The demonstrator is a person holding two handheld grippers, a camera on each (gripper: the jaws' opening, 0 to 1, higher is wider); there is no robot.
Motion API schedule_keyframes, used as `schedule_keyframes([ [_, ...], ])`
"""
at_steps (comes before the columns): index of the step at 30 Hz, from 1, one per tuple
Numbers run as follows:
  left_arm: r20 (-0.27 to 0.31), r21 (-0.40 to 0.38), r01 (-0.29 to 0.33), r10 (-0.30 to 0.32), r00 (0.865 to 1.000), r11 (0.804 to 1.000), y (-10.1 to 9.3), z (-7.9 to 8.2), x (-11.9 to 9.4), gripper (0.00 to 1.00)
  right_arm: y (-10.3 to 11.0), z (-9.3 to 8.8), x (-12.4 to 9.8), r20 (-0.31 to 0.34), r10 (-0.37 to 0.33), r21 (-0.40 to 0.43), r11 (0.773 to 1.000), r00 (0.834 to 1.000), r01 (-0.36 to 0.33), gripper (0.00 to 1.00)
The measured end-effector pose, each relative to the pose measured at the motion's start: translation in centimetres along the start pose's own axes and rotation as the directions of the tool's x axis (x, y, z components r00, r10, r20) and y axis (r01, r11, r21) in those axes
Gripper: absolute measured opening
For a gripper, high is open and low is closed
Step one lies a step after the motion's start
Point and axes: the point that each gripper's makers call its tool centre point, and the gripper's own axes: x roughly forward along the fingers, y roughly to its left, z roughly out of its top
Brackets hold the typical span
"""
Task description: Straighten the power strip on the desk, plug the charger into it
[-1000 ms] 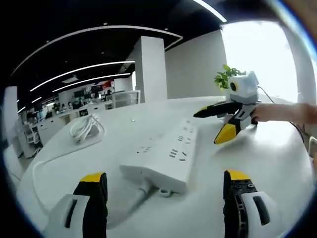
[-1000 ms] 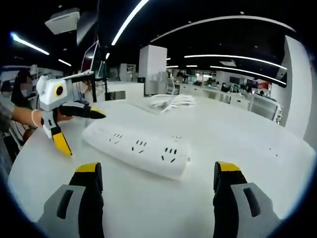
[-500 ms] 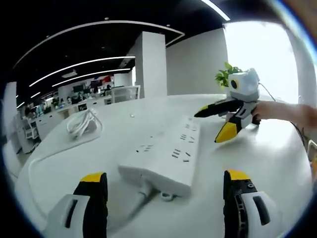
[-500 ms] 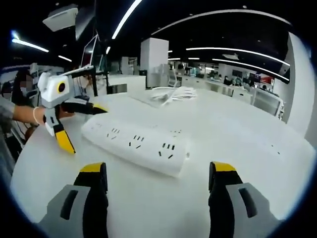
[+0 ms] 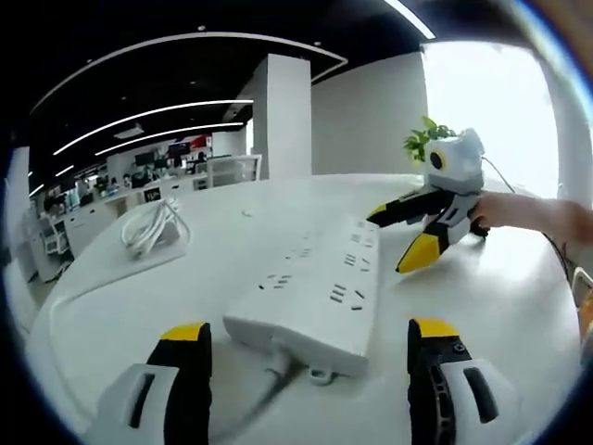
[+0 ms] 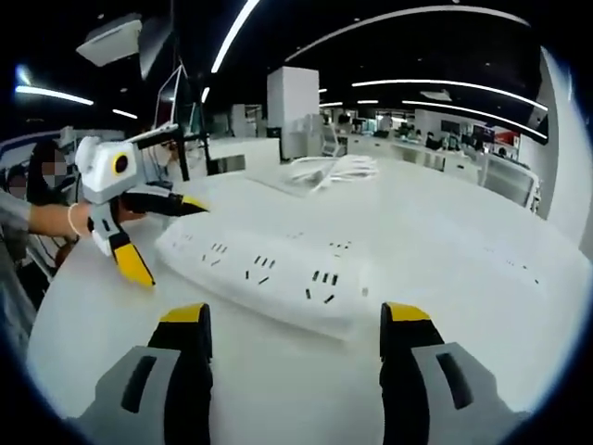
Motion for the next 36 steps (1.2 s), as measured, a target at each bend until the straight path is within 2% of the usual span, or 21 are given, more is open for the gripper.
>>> schedule_keyframes([
  [4, -0.009, 0.01, -0.001, 0.001, 1.0, 1.0, 0.1, -0.1, 0.1, 0.84, 0.1, -0.2, 0.3, -0.008, 0.007, -0.01, 1.0, 1.0, -0.007, 0.71],
  [15, -0.02, 0.017, 0.005, -0.005, 1.0, 1.0, 0.3, -0.1, 0.5, 0.78, -0.4, 0.7, 0.5, 0.023, 0.011, 0.022, 1.0, 1.0, -0.011, 0.62],
  [19, -0.019, 0.02, -0.01, 0.01, 1.0, 1.0, 0.5, -0.1, 0.8, 0.71, 0.4, 0.5, 0.5, 0.013, 0.029, 0.014, 0.999, 0.999, -0.029, 0.56],
  [29, -0.033, 0.006, -0.001, 0.001, 0.999, 1.0, 0.6, -0.1, 1.1, 0.71, -0.3, 0.2, 0.8, -0.015, 0.02, -0.041, 0.999, 1.0, -0.02, 0.54],
  [36, -0.039, 0.014, 0.016, -0.016, 0.999, 1.0, 0.7, 0.0, 1.2, 0.7, -0.8, 0.1, 0.7, -0.01, 0.018, -0.022, 1.0, 1.0, -0.018, 0.49],
])
